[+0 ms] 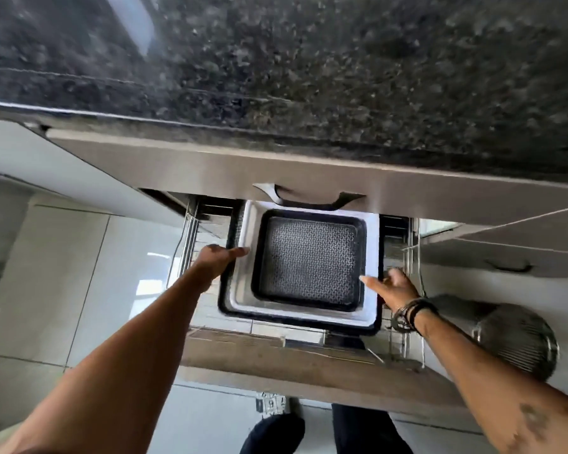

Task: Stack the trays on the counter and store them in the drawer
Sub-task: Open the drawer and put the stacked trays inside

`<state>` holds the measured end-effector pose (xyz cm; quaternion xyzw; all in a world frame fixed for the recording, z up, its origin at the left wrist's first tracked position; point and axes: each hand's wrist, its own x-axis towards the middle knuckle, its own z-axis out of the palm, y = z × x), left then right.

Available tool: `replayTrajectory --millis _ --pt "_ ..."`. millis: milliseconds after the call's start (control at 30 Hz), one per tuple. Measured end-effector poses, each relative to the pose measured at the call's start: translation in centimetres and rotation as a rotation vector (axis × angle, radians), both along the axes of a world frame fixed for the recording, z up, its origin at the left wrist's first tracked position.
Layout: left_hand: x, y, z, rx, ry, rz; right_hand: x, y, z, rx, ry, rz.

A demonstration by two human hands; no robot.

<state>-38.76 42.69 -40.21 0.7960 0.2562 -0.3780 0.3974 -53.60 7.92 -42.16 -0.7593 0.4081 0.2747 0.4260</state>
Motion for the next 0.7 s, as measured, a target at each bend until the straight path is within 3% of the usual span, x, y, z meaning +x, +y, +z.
replayTrajectory --millis 233,300,367,433,500,533,600,633,700 --pt "-0.8 -0.4 -2.6 -0.023 0.017 0.047 -1.7 1.2 -3.2 0.014 0.073 -0.013" --pt "-1.6 -1.1 -0.7 0.114 -0.048 0.049 -1.6 1.7 -1.1 -0.026 0.087 0.006" --pt "-3.2 -2.2 3.0 0.418 -0.228 -0.03 -2.3 2.6 3.2 -0.203 -0.04 -0.007" --pt "-5.7 -2.5 7.1 0.604 -0.393 0.09 -4.0 3.5 8.6 -0.536 -0.2 -0.046" --pt "-8.6 -1.6 10.8 0.673 -0.335 0.384 -7.2 3.9 13.3 -0.802 -0.206 -0.252" --pt "-10.1 -0.5 12.0 0.692 -0.225 0.518 -9.0 3.8 15.2 -0.815 -0.133 -0.412" --pt "-12.6 1.2 13.5 0.593 0.056 0.755 -11.6 3.5 17.0 -0.497 0.158 -0.805" --pt "-13.4 1.5 14.3 0.412 0.182 0.886 -12.1 3.4 17.7 -0.185 0.262 -1.021" --pt "-13.8 0.7 15.6 -0.05 0.303 1.056 -12.1 3.4 18.1 0.45 0.271 -1.379"
